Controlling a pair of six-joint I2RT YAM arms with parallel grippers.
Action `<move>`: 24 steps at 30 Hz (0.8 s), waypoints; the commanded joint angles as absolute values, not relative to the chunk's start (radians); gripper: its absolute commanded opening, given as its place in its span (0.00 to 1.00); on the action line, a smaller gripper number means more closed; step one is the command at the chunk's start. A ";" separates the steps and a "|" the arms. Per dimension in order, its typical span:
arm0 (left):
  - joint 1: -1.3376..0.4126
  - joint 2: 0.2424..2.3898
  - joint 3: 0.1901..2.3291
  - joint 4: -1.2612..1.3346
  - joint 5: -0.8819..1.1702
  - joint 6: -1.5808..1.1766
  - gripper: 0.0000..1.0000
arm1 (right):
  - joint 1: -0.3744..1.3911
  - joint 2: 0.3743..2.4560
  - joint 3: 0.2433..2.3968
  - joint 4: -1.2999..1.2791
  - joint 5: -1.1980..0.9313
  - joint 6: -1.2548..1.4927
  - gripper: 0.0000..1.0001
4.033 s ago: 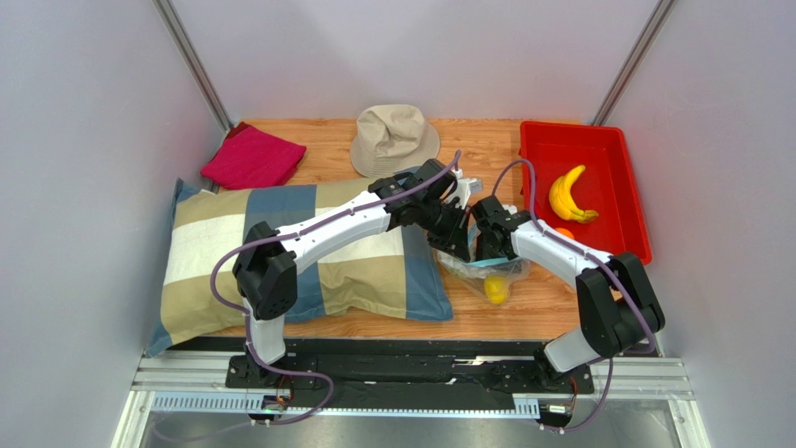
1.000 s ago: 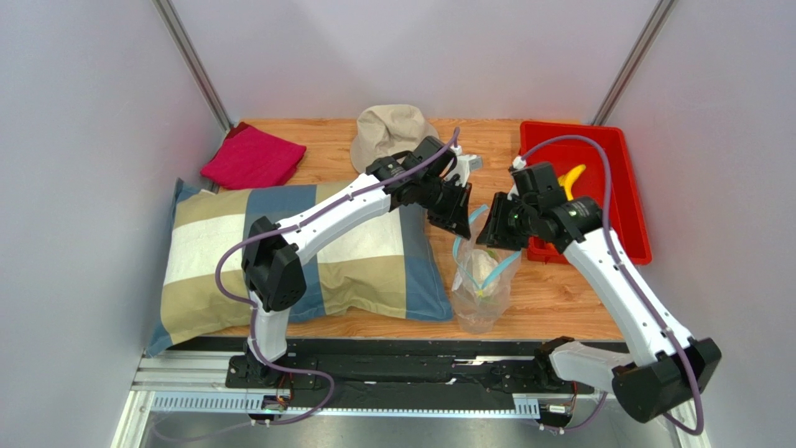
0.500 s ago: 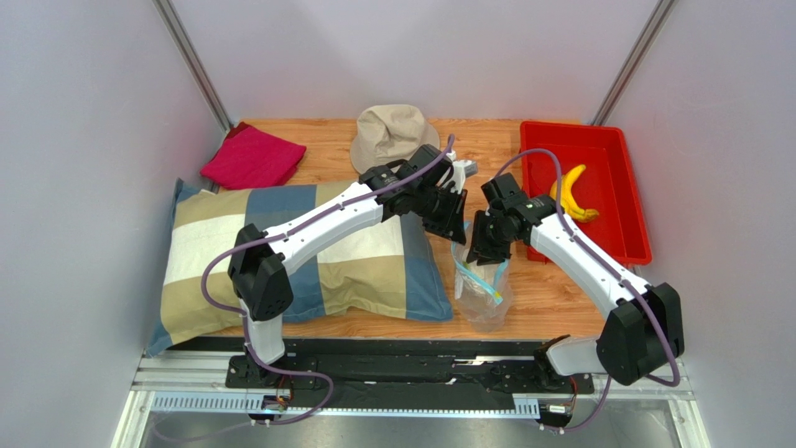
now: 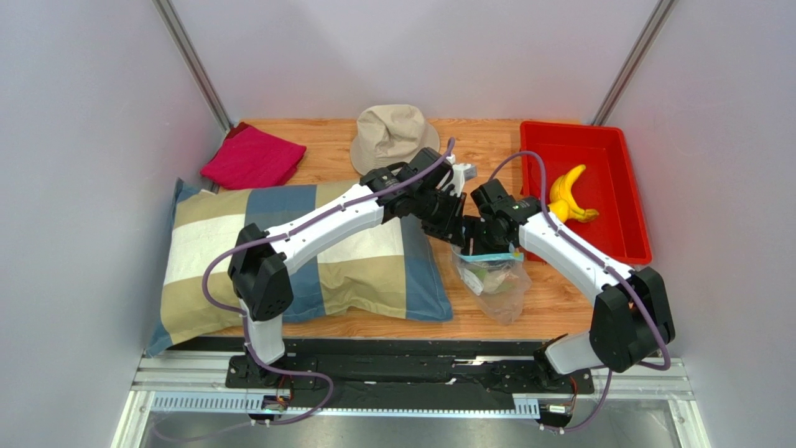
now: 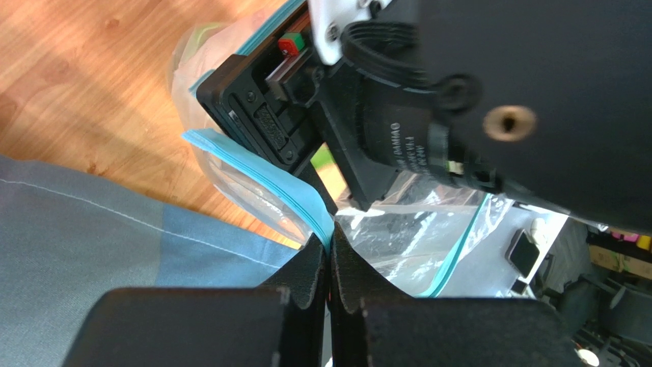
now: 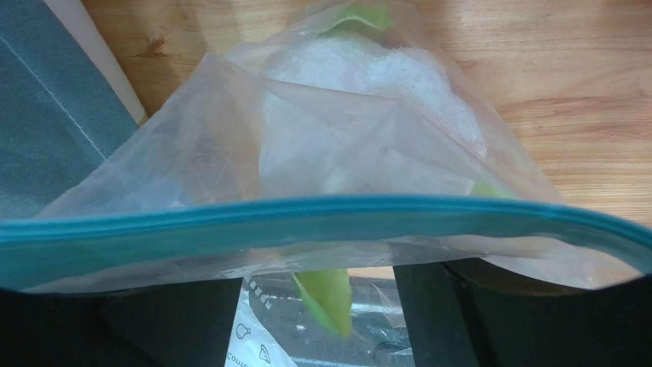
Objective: Open the zip-top bag and remove the fake food
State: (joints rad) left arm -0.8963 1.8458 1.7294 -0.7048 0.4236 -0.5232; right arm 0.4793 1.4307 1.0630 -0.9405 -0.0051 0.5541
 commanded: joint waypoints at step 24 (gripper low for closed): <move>-0.900 1.835 1.683 -0.661 0.453 -0.517 0.00 | 0.485 1.384 0.982 -0.913 0.154 0.483 0.00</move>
State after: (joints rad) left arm -0.8951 1.8492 1.6741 -0.6903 0.4366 -0.5217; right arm 0.4984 1.4330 1.0042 -0.8684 0.1001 0.5220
